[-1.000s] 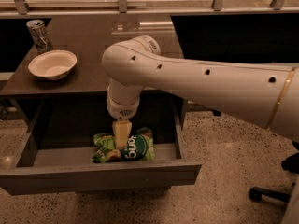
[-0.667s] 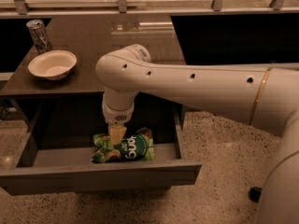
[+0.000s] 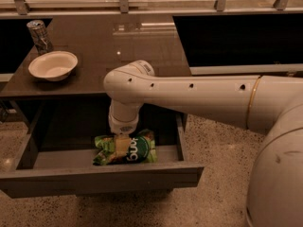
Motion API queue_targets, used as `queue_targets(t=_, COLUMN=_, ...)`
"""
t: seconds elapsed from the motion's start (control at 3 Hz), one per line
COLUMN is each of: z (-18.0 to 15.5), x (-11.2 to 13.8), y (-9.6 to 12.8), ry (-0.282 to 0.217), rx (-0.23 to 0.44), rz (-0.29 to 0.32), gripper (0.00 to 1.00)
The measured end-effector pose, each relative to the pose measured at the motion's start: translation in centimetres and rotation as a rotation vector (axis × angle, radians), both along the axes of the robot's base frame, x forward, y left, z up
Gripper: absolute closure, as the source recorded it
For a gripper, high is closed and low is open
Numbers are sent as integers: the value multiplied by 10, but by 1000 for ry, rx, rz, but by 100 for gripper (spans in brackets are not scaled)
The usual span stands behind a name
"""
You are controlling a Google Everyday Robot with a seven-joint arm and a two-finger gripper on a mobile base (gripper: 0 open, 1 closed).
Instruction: Pick green rice chip bag from top drawer and place on counter
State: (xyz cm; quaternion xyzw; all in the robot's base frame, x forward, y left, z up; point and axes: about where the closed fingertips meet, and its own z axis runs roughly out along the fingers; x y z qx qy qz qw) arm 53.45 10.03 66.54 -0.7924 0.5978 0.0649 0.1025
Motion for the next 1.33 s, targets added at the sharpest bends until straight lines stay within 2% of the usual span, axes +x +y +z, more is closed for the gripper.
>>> queue_targets(t=0.67, z=-22, x=-2, y=-6, ry=46, rx=8, rz=10, gripper=33)
queue_targets(t=1.33, z=-26, x=-3, y=-3, ry=38, rx=44, rz=25, gripper=83)
